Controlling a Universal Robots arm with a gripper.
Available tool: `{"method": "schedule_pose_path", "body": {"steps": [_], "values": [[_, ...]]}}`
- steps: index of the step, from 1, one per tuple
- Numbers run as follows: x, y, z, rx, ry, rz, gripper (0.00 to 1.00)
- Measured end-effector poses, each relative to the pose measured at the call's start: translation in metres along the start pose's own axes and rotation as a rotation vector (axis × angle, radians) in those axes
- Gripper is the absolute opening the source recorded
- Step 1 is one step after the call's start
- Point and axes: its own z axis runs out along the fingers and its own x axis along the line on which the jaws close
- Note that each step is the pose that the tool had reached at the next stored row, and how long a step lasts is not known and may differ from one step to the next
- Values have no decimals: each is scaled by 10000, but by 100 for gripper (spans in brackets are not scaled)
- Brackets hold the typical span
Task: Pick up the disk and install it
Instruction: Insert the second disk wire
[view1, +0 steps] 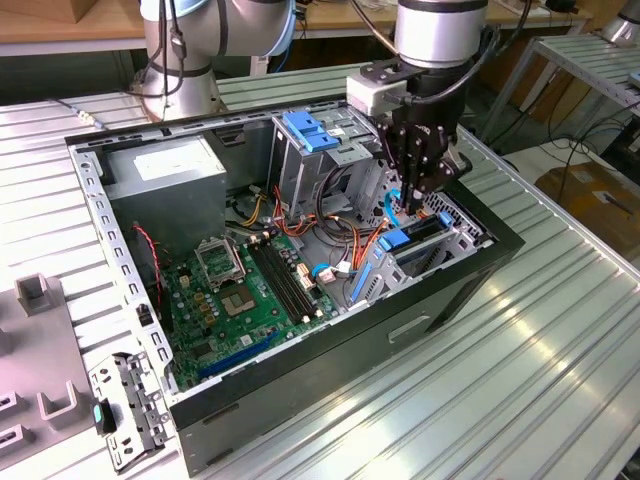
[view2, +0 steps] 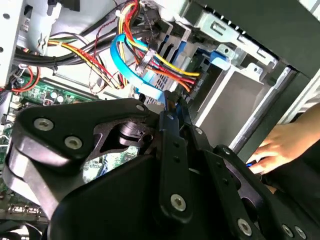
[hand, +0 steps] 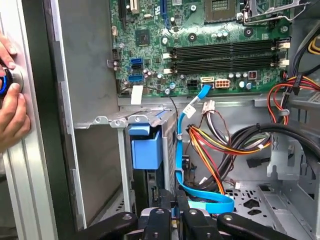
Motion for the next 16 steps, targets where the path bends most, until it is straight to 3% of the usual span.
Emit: {"method": "schedule_pose_path", "body": {"steps": [1,3,5,6,7,16], "values": [[62,10,18,1,-132,21,16],[121,17,36,4,-250,41,16],[180,17,53,5,-496,80,16],[193,17,55,4,-566,92,16],[202,17,57,5,-602,100,16],[234,15,65,12,-611,102,16]]}}
